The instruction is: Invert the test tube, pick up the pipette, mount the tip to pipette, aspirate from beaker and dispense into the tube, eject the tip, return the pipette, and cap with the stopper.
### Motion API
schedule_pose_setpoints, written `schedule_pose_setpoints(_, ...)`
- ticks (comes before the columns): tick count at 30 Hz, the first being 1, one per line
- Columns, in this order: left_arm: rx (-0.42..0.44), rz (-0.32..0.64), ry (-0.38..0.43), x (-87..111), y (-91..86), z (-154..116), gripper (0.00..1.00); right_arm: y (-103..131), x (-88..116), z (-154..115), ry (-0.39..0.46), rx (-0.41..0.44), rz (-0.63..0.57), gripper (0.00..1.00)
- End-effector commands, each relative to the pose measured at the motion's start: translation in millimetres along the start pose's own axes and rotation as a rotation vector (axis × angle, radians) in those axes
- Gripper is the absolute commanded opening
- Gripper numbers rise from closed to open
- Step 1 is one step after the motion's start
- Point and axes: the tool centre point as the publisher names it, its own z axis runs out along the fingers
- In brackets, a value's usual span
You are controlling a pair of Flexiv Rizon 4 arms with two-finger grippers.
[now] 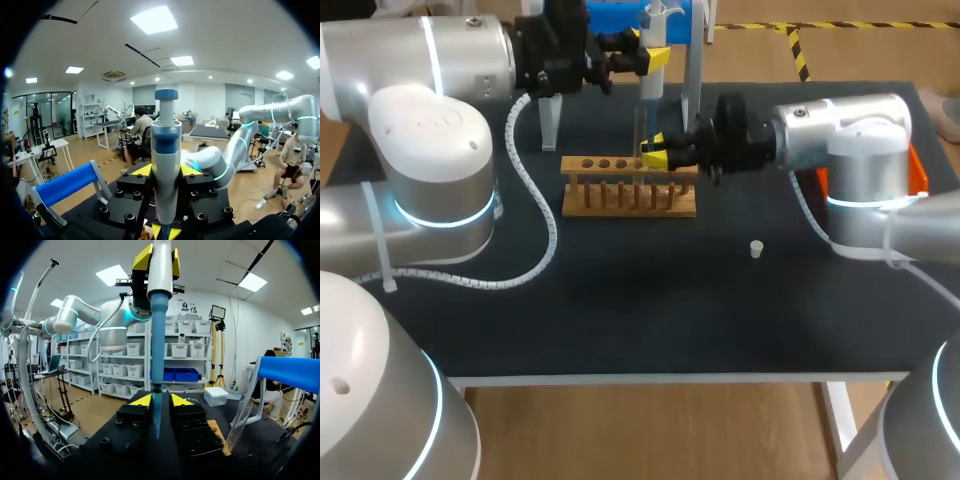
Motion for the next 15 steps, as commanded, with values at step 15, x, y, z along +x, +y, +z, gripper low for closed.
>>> schedule_pose_setpoints(15,0.008,0.001,-0.001,0.1,1.6,0.7,0.0,-32.7,14.3,-19.1,0.02,0.103,-0.009,1.0)
